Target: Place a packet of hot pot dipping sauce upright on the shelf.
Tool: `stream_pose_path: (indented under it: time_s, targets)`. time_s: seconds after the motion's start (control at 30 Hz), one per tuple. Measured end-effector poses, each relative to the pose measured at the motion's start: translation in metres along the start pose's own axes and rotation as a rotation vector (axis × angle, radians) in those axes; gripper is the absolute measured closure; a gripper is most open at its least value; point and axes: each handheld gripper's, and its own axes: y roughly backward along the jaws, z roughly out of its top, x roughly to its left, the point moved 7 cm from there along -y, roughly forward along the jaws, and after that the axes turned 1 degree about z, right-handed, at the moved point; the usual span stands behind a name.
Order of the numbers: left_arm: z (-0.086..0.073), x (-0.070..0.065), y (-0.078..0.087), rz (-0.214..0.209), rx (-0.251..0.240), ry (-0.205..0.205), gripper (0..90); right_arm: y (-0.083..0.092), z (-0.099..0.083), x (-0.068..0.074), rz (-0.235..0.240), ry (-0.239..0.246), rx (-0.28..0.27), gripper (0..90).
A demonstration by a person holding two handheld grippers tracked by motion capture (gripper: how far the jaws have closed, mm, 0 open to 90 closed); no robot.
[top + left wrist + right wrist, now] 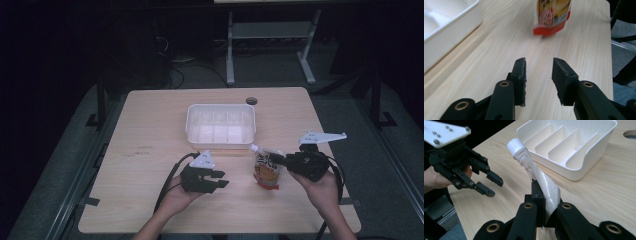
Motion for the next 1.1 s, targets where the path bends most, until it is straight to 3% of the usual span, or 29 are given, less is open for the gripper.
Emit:
stream_pose_path:
  time_s: [0.37, 0.63, 0.83, 1.1]
  targets:
    - [-0.024, 0.006, 0.023, 0.044, -0.019, 0.022, 55.7, -0.008, 0.023, 0.002, -0.009, -0.010, -0.013, 88.9]
    - [-0.038, 0.008, 0.029, 0.058, -0.038, 0.025, 54.1, -0.019, 0.049, 0.005, -0.022, 0.000, -0.020, 88.9]
    - [-0.040, 0.006, 0.031, 0.057, -0.057, 0.039, 53.0, -0.043, 0.072, 0.012, -0.039, 0.015, 0.001, 88.8]
    - [-0.043, 0.010, 0.037, 0.089, -0.068, 0.043, 47.6, -0.066, 0.097, 0.017, -0.043, 0.020, 0.016, 88.9]
